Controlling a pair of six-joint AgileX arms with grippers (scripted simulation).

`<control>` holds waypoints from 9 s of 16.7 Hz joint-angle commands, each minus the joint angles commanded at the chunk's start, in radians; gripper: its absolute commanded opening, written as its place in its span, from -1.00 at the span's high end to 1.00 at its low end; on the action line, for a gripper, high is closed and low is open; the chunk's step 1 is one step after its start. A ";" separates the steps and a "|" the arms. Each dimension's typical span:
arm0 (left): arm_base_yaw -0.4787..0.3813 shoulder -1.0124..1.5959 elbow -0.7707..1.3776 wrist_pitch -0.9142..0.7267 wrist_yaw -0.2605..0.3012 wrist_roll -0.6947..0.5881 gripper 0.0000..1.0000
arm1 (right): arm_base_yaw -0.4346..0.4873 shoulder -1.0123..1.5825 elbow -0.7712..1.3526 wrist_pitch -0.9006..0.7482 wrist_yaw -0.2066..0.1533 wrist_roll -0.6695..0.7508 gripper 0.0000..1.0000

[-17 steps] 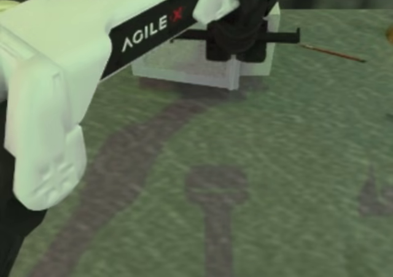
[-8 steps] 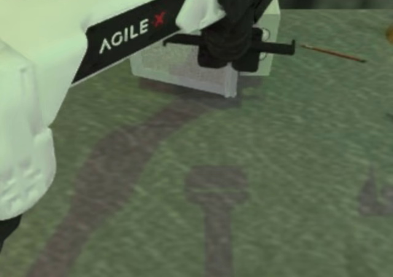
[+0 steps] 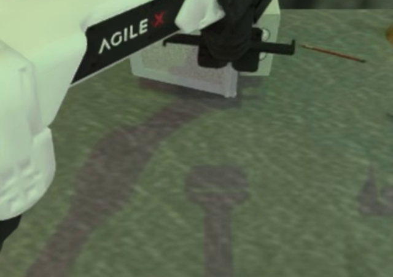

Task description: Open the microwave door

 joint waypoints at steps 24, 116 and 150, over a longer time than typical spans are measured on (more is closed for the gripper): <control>0.010 -0.102 -0.164 0.085 0.049 0.100 1.00 | 0.000 0.000 0.000 0.000 0.000 0.000 -1.00; 0.054 -0.284 -0.433 0.207 0.175 0.330 1.00 | 0.000 0.000 0.000 0.000 0.000 0.000 -1.00; 0.081 -0.357 -0.531 0.238 0.251 0.446 1.00 | 0.000 0.000 0.000 0.000 0.000 0.000 -1.00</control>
